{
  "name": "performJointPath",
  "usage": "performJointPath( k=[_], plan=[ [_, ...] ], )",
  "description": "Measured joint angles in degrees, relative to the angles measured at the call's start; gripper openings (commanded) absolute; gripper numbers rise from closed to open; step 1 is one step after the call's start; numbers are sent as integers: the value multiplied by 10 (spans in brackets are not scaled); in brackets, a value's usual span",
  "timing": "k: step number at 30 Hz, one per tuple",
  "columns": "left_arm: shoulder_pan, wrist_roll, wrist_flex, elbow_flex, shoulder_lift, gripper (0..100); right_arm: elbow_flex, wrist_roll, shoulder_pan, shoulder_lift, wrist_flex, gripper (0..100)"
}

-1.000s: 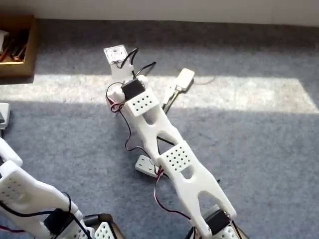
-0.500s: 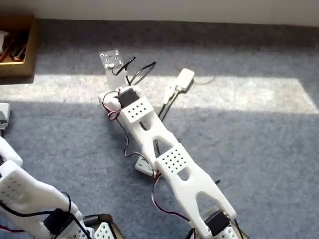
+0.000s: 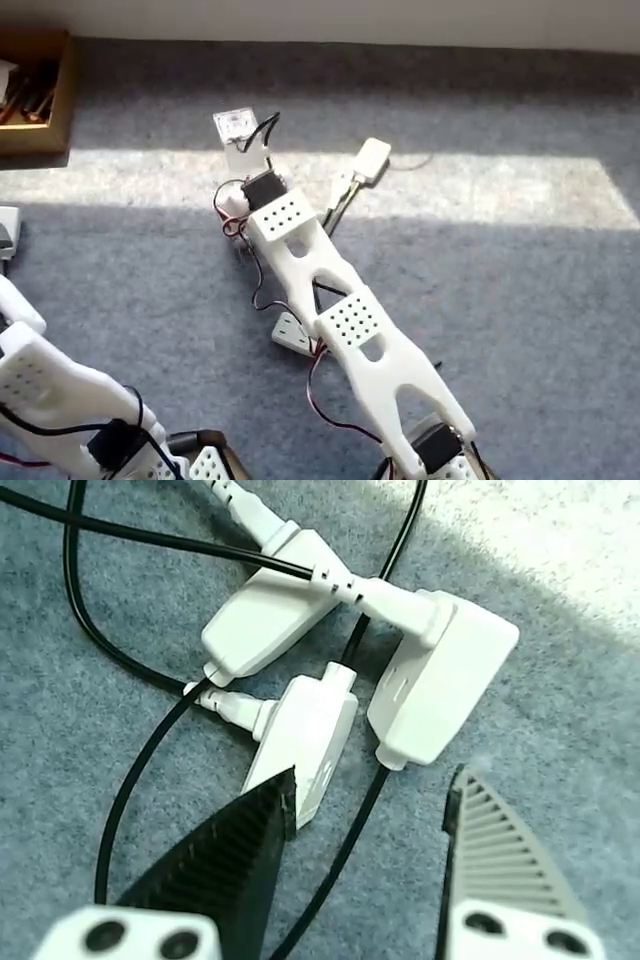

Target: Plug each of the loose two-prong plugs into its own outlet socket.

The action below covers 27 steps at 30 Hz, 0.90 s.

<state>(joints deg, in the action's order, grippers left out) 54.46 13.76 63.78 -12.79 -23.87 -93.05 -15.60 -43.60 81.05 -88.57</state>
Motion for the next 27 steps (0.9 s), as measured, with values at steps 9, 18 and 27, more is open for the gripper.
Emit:
performJointPath(
  k=[9, 18, 27],
  plan=[
    [1, 0, 0, 0, 0, 249, 10, 120, 6, -102, -101, 5],
    [4, 0, 0, 0, 0, 249, 440, 266, 55, -564, -101, 5],
    [-25, 0, 31, 0, 0, 249, 1141, 411, 160, -1084, 26, 5]
  ],
)
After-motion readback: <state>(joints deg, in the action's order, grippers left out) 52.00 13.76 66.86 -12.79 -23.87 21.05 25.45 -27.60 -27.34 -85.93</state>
